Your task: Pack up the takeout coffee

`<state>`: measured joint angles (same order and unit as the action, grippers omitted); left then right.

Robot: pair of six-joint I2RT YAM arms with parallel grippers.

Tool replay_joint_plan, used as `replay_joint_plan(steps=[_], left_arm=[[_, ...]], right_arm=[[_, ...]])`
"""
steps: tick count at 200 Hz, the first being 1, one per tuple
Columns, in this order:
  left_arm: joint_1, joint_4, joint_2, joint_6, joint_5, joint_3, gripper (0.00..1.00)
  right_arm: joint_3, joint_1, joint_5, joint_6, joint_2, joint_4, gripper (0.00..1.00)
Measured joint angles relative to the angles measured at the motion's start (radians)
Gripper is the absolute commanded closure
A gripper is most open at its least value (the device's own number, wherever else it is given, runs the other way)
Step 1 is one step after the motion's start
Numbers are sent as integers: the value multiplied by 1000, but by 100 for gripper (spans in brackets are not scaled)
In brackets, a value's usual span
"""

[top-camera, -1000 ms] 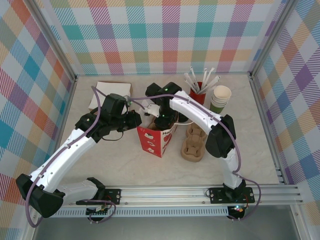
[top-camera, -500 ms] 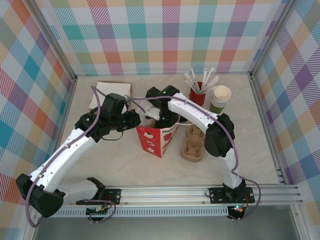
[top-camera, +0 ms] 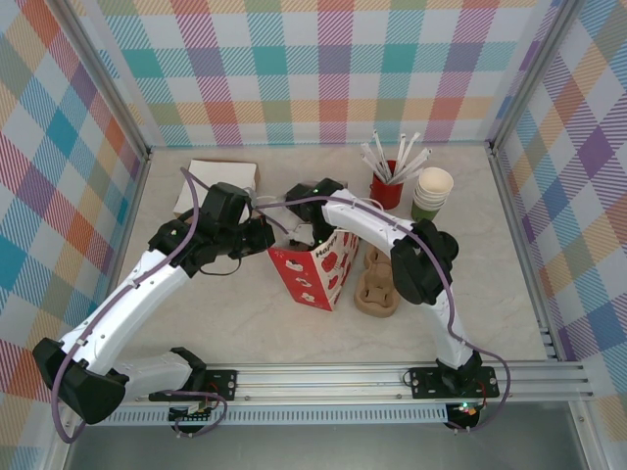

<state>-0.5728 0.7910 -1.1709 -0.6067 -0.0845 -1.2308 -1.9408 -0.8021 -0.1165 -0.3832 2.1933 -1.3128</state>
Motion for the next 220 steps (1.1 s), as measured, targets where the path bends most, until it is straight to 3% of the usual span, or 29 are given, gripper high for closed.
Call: replay_joint_plan(steps=[58,139,220], left_arm=[[-1,18,-2,11,14,-16,93],[-8,18,1,31,51,-42,94],[-8,18,28,54,80,-45,94]], right_arm=[[0,0,10,0,-1,11,60],[-114,2,16,35,-8,-15,34],[-223,4,25,93,-23,-20,16]])
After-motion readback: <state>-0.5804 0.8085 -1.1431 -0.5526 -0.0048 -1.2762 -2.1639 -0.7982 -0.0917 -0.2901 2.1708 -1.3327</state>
